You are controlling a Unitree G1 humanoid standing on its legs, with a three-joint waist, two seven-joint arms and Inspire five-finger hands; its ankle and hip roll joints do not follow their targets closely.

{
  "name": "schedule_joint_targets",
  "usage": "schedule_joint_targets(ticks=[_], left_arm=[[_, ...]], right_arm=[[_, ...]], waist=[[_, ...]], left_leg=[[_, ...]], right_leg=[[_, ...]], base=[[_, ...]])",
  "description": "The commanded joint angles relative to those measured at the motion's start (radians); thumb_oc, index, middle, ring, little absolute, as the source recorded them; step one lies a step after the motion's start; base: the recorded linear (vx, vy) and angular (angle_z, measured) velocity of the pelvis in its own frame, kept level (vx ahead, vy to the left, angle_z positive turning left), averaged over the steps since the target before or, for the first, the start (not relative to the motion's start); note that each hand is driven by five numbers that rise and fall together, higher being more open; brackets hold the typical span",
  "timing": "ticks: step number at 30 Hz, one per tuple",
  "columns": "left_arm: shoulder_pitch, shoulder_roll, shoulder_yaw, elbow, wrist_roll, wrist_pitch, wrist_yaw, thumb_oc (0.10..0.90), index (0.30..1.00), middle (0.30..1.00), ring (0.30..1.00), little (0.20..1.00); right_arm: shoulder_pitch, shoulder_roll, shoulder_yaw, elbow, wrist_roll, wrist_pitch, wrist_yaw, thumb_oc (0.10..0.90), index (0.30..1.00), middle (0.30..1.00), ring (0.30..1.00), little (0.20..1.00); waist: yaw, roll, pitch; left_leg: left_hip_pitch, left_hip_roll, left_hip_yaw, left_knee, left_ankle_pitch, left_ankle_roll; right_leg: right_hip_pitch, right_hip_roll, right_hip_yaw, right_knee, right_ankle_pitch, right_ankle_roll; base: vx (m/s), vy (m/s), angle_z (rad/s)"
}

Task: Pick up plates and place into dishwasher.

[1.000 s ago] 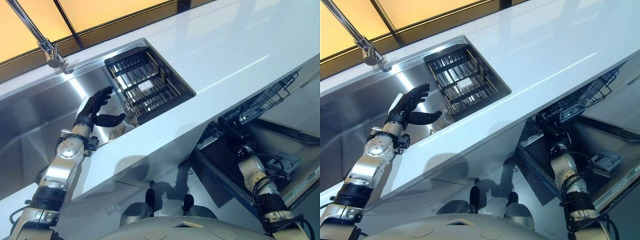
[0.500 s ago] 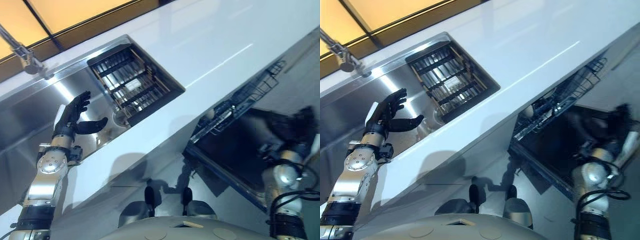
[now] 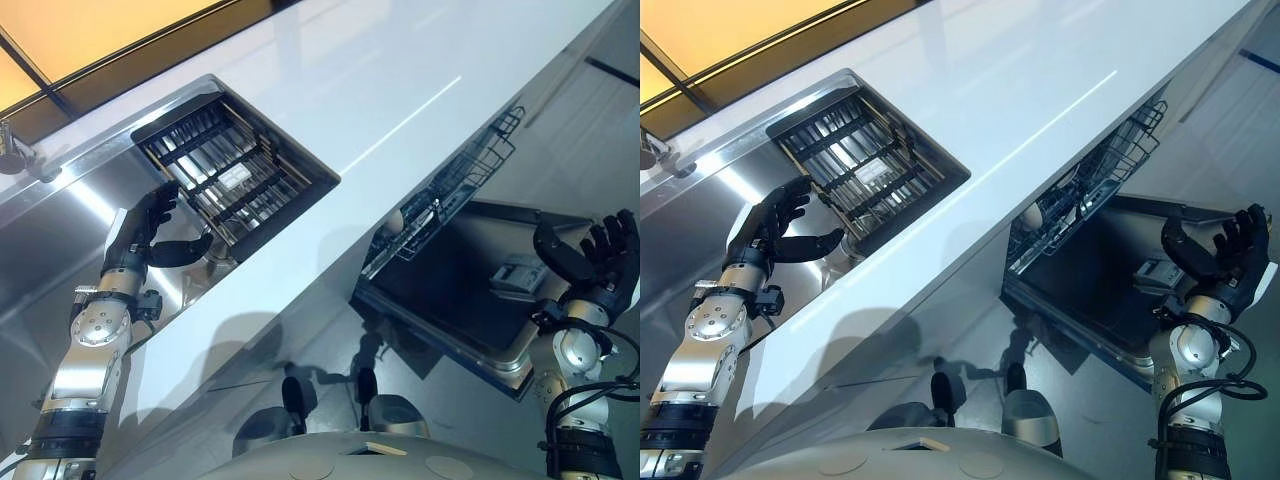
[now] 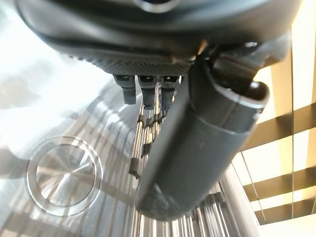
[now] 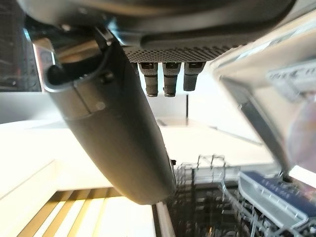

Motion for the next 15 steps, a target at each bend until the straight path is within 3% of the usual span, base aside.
schedule_joint_targets(ticks=[1,6,8,15], left_arm=[[-0.115,0.101,0.033,0.030,-0.030,-0.110,0.029,0.800,0.900,0.900,0.900,0.900],[-0.135,0.124,0.013,0.040,-0.036,-0.104,0.031,0.800,0.900,0.900,0.900,0.900],[-0.148,0.135,0.003,0.032,-0.036,-0.092,0.036,0.800,0.900,0.900,0.900,0.900],[-0.169,0.157,0.009,0.035,-0.033,-0.077,0.042,0.800,0.900,0.900,0.900,0.900]], right_arm=[[-0.049,-0.090,-0.106,0.105,0.041,-0.032,-0.115,0.800,0.900,0.900,0.900,0.900],[-0.082,-0.109,-0.168,0.383,0.150,-0.078,-0.271,0.800,0.900,0.900,0.900,0.900],[-0.095,-0.121,-0.178,0.433,0.156,-0.066,-0.327,0.800,0.900,0.900,0.900,0.900],[-0.091,-0.117,-0.168,0.515,0.142,-0.048,-0.346,0.800,0.900,0.900,0.900,0.900]], waist=[[0.004,0.010,-0.067],[0.023,0.017,-0.062],[0.030,0.023,-0.057],[0.034,0.046,-0.040]], left_leg=[[0.006,-0.084,0.007,0.009,-0.127,0.033],[0.007,-0.085,-0.002,0.009,-0.126,0.031],[0.005,-0.085,-0.010,0.010,-0.124,0.031],[-0.017,-0.075,-0.018,0.030,-0.109,0.032]], right_leg=[[-0.054,0.023,-0.044,0.122,-0.098,0.086],[-0.052,0.023,-0.054,0.127,-0.095,0.088],[-0.052,0.023,-0.058,0.134,-0.098,0.086],[-0.078,0.026,-0.064,0.194,-0.123,0.068]], base=[[-0.01,-0.031,0.08],[0.00,-0.076,0.04],[-0.02,-0.094,0.03],[-0.03,-0.101,0.01]])
